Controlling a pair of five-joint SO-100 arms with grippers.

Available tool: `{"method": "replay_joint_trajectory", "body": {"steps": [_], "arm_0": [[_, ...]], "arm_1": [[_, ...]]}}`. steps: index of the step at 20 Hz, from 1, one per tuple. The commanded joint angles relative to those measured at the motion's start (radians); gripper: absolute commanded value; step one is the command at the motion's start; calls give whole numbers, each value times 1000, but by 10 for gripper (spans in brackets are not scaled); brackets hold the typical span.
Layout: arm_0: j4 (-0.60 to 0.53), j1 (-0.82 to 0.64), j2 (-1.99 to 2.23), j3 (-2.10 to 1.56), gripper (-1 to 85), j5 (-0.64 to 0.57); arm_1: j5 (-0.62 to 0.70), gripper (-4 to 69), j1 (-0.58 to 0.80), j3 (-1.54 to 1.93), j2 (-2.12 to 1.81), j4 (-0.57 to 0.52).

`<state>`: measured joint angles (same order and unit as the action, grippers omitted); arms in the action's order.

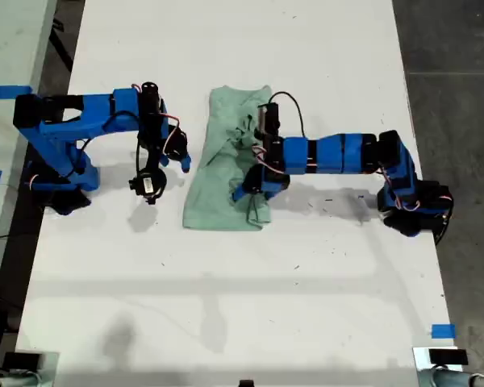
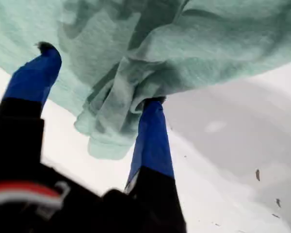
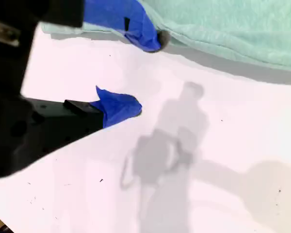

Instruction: Fold tshirt

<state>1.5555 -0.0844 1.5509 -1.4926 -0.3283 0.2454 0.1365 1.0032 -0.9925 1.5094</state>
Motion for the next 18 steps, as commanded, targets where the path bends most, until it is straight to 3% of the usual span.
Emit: {"method": "replay_joint_trajectory", "body": {"steps": [1, 12, 18], "arm_0": [[2, 17, 63, 18, 150, 12], [-14, 101, 60, 100, 135, 67], [-155, 178, -118, 169, 174, 110]], "arm_1": [[32, 329, -25, -84, -183, 86], [63, 308, 11, 198, -565, 94], [77, 309, 25, 221, -563, 75]]}}
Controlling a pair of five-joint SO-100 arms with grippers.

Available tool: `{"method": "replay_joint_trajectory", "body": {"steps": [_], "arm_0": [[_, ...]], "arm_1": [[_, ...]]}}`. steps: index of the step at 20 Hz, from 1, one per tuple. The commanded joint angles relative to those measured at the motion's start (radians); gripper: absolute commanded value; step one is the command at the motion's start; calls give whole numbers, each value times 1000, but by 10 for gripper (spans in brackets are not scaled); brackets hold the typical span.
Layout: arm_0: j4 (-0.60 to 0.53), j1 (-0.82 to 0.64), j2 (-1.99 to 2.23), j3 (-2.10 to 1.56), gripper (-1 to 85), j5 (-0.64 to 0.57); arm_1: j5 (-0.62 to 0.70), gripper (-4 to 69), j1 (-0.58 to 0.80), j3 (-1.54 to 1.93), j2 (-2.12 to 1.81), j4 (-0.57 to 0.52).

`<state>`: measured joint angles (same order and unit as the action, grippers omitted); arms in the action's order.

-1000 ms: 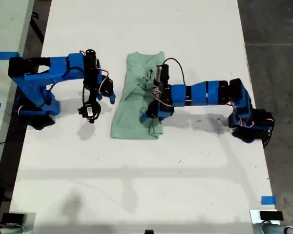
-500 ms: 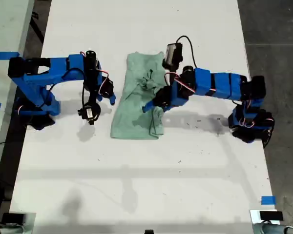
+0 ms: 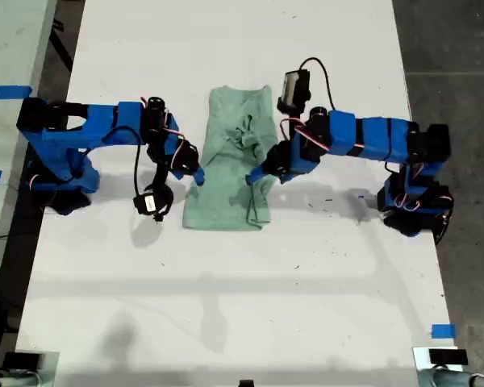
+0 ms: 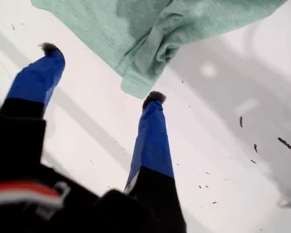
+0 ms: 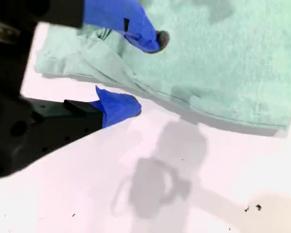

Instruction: Fold tshirt

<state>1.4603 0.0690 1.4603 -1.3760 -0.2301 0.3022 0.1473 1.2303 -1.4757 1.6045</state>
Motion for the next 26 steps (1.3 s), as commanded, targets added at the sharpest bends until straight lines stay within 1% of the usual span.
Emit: {"method": "replay_joint_trajectory", "body": {"steps": [1, 4, 5, 7, 10, 11, 12, 13, 15, 16, 18, 23, 25, 26], "arm_0": [[-95, 34, -64, 52, 188, 17], [-130, 35, -164, 34, 209, 51], [-161, 34, -183, 0, 213, 63], [-258, 28, -190, -118, 216, 110], [-379, 20, -215, -238, 206, 126], [-436, 20, -230, -276, 162, 138], [-480, 26, -245, -298, 94, 147], [-500, 31, -264, -299, 1, 152], [-508, 34, -256, -298, 0, 167], [-494, 34, -235, -295, 0, 167], [-411, 29, -187, -258, 0, 167], [-87, 21, -114, 52, 0, 129], [0, 11, -123, 198, 0, 89], [21, 9, -135, 258, 0, 72]], "arm_1": [[18, 309, 12, 0, -80, -20], [12, 308, 5, 14, -81, -20], [8, 308, 0, 20, -81, -20], [2, 309, -6, 28, -81, -20], [-5, 309, -12, 41, -81, -25], [-5, 309, -12, 43, -81, -28], [-3, 309, -12, 44, -81, -29], [-2, 309, -11, 46, -81, -29], [0, 309, -8, 54, -81, -35], [0, 309, -8, 58, -81, -41], [2, 309, -6, 67, -80, -51], [8, 305, -3, 84, -77, -67], [5, 305, -3, 87, -77, -71], [3, 305, -5, 89, -77, -71]]}}
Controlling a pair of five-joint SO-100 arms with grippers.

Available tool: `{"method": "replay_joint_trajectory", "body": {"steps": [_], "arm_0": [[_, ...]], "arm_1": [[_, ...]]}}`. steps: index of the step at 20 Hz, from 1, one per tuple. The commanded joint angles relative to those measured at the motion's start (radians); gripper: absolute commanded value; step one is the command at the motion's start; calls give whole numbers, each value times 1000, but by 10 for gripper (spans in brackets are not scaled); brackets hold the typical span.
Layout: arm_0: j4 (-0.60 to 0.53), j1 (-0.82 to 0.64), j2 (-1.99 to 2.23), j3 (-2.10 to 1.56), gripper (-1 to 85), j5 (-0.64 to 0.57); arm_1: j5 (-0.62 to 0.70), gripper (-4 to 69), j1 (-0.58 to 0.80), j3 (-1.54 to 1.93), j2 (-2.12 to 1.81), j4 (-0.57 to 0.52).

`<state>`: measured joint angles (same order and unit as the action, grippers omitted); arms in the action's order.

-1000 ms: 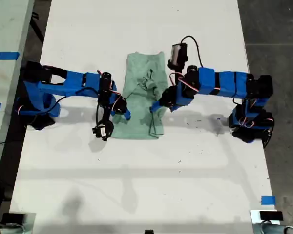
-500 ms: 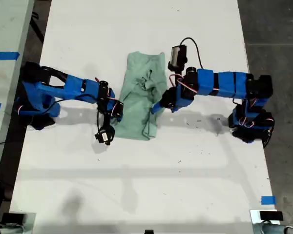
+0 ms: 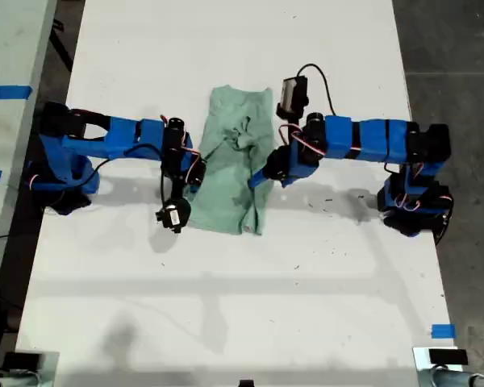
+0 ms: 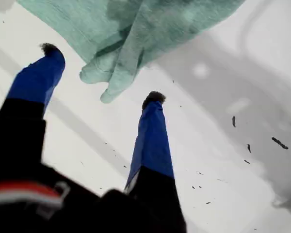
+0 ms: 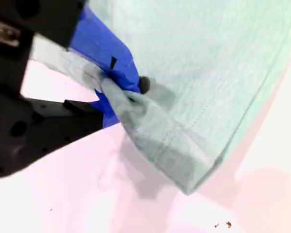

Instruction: Fold tshirt

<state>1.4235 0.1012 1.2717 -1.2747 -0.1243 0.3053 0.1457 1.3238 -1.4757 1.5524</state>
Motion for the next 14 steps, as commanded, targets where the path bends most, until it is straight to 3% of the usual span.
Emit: {"method": "replay_joint_trajectory", "body": {"steps": [1, 5, 14], "arm_0": [[61, -28, 34, 202, 0, -51], [91, -32, -155, 445, 0, -86], [-98, -26, -477, 497, 0, -126]], "arm_1": [[-2, 305, -3, -3, -77, -18], [-5, 305, -5, 0, -77, -20], [0, 303, -2, 5, -72, -31]]}}
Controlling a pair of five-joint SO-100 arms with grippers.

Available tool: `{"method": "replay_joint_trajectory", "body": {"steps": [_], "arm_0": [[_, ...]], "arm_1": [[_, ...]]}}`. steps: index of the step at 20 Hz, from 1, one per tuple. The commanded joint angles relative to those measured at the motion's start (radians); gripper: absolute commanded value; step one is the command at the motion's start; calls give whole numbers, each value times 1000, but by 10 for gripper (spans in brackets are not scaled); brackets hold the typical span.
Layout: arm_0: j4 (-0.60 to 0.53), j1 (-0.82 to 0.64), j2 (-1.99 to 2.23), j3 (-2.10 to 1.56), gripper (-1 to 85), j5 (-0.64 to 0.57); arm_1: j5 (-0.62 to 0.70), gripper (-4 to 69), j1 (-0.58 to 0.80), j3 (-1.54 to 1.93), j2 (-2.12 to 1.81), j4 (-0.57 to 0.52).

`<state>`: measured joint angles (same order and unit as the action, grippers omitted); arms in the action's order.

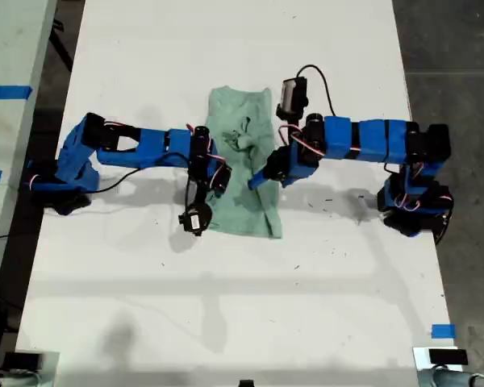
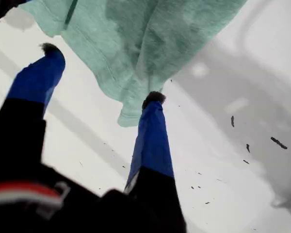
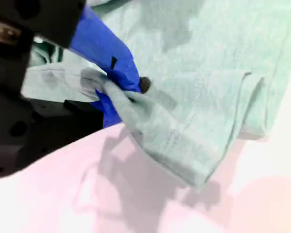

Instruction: Fold tshirt

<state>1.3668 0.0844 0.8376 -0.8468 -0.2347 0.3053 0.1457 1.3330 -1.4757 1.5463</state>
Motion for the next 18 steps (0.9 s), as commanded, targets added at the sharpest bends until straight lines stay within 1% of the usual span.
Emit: {"method": "replay_joint_trajectory", "body": {"steps": [1, 2, 3, 4, 5, 10, 14, 18], "arm_0": [[-43, -12, -112, 106, 5, -21], [-52, -12, -160, 114, 59, -21], [-55, -12, -187, 114, 162, -25], [-43, -12, -195, 114, 219, -29], [-14, -12, -179, 114, 239, -29], [164, -5, 60, 100, 237, -31], [350, -9, 276, 75, 229, -25], [500, -9, 459, 34, 227, -11]], "arm_1": [[0, 303, -2, -3, -72, -26], [-2, 303, -2, -3, -72, -26], [-3, 303, -3, -3, -72, -26], [-3, 303, -5, -2, -72, -26], [-5, 303, -5, 0, -72, -26], [-5, 303, -9, 5, -78, -20], [-6, 303, -18, 8, -104, 23], [-15, 302, -37, 37, -187, 55]]}}
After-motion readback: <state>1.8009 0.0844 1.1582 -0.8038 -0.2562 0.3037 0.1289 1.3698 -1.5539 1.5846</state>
